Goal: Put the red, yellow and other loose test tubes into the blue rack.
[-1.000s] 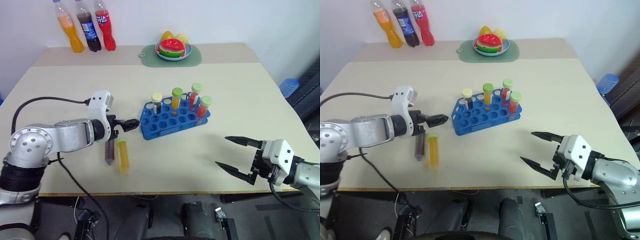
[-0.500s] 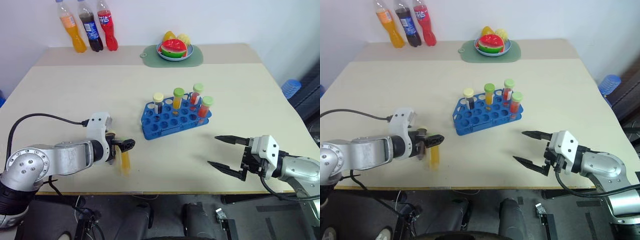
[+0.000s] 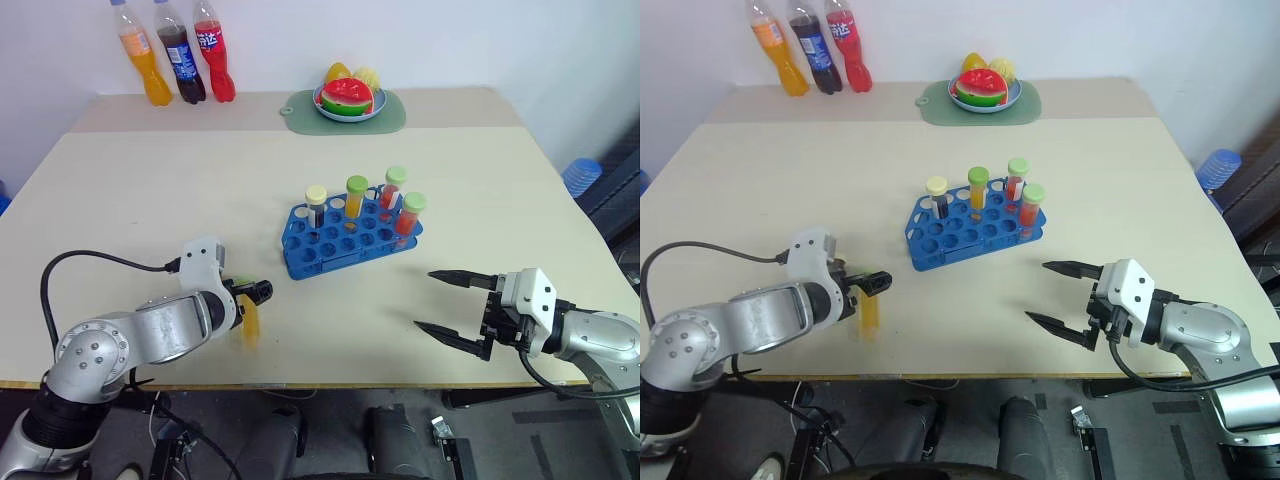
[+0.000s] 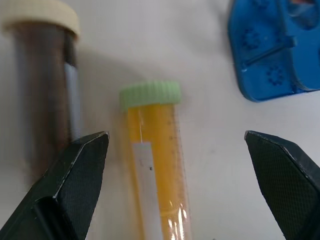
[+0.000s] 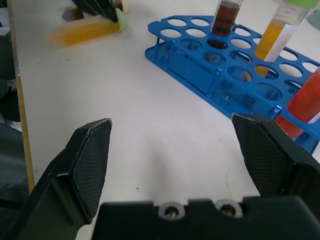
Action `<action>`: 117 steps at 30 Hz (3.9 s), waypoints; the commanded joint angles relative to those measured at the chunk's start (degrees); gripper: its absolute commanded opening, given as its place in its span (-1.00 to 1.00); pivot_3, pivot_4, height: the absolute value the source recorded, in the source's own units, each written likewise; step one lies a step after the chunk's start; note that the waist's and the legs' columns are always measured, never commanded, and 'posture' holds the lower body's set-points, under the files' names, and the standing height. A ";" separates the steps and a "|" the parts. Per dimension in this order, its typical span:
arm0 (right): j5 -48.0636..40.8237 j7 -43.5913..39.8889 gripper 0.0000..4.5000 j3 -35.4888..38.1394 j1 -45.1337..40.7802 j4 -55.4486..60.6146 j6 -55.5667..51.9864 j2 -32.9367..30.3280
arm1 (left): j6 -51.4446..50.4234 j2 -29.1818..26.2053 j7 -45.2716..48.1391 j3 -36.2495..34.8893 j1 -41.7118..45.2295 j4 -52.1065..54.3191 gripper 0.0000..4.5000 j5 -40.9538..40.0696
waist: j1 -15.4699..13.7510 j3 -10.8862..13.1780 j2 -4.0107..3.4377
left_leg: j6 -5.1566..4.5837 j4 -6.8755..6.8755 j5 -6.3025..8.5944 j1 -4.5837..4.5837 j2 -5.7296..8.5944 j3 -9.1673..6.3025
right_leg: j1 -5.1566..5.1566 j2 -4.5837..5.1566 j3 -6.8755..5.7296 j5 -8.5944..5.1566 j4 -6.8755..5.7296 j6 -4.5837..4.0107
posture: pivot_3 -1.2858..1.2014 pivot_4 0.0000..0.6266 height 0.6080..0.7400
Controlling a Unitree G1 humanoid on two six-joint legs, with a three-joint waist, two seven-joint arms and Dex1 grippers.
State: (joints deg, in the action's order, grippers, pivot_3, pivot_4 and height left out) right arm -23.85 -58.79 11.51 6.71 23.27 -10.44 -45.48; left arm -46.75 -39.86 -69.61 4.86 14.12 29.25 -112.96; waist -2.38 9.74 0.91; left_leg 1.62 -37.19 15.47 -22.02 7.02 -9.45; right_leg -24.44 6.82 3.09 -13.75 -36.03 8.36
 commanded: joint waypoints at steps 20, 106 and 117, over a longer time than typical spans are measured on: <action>-1.13 1.59 0.88 2.74 0.55 3.23 -1.29 -0.62 | -10.20 0.85 0.50 -2.20 6.79 -6.29 -0.67 -0.04 | 0.14 -0.02 0.01 | 0.06 0.03 -0.03 0.04 0.00 0.00 | -0.02 -0.03 0.00 0.00 -0.04 0.00 | 0.03 -0.52 1.00; -4.71 10.16 0.88 20.15 22.70 18.74 -7.20 4.57 | 85.38 45.66 90.43 9.29 20.75 -67.15 -0.67 113.32 | -0.03 -0.04 -0.03 | -0.56 -0.08 0.29 -0.04 0.02 0.10 | 0.38 -0.01 -0.06 0.26 0.75 0.36 | 0.03 -0.52 1.00; -4.76 11.20 0.88 20.65 23.50 19.66 -7.32 5.00 | 87.82 47.90 92.17 7.47 21.97 -76.00 -0.67 112.78 | -0.09 -0.04 -0.03 | -0.56 -0.12 0.29 -0.04 0.04 0.08 | 0.41 -0.01 -0.07 0.27 0.74 0.40 | 0.03 -0.52 1.00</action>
State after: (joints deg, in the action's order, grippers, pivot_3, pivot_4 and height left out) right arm -27.87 -48.03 30.11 30.05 40.59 -18.24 -40.99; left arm 40.06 7.48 21.54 12.31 35.80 -46.48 -0.25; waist -2.47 9.70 0.88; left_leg 1.06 -37.31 15.76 -22.06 7.06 -9.37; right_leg -24.02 6.80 3.02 -13.48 -35.29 8.76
